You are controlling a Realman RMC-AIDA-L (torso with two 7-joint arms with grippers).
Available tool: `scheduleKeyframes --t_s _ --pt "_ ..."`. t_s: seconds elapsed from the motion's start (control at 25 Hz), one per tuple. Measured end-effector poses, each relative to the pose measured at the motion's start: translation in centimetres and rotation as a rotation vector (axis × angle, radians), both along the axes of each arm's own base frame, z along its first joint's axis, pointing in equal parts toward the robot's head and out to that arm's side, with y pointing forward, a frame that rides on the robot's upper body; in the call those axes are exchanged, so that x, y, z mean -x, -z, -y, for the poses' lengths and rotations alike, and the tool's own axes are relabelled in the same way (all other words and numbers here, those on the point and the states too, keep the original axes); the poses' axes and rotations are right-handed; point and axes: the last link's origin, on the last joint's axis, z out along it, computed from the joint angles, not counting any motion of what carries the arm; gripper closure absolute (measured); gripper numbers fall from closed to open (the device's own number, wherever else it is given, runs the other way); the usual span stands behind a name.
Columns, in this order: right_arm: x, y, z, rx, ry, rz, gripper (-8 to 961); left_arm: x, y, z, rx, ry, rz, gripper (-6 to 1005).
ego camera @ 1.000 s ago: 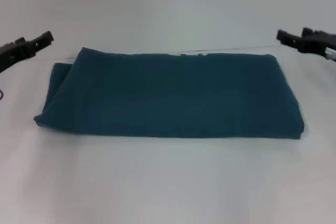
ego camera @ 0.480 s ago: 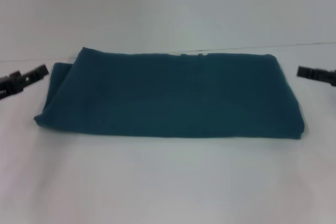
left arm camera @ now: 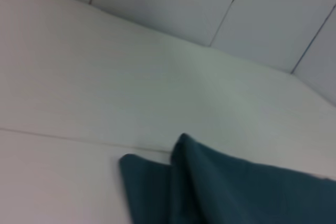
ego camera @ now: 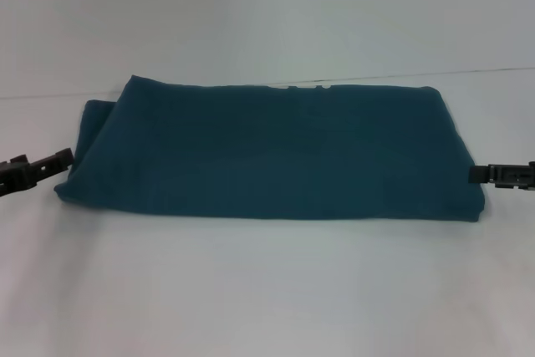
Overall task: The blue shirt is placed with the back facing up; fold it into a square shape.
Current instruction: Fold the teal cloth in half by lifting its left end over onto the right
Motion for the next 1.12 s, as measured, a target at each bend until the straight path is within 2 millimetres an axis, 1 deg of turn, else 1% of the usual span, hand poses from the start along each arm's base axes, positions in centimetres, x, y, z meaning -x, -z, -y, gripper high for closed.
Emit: scheduleKeyframes --t_s 0.12,0.32,0.56,0.8,1.0,1.12 --pt "0.1 0.3 0.1 0.006 0.016 -0.015 96 0.4 0.2 -0.1 0.004 -0.014 -0.036 63" --pt "-0.3 0.3 0.4 0.008 0.058 -0.036 95 0.4 0.7 -0.4 0.017 -0.017 -0.082 62" --pt "-0.7 0.8 0.4 0.014 0.088 -0.010 98 -0.2 1.3 -0.8 0.037 0.006 -0.106 63" --pt "-0.7 0.9 0.2 0.011 0.089 -0.003 99 -0.5 1.6 -1.0 0.054 0.017 -0.126 63" --pt "-0.7 0.8 0.2 0.009 0.090 -0.003 98 -0.5 2.9 -0.9 0.088 0.014 -0.179 63" --pt "-0.7 0.8 0.2 0.008 0.090 -0.003 98 -0.6 3.2 -0.9 0.098 0.020 -0.184 63"
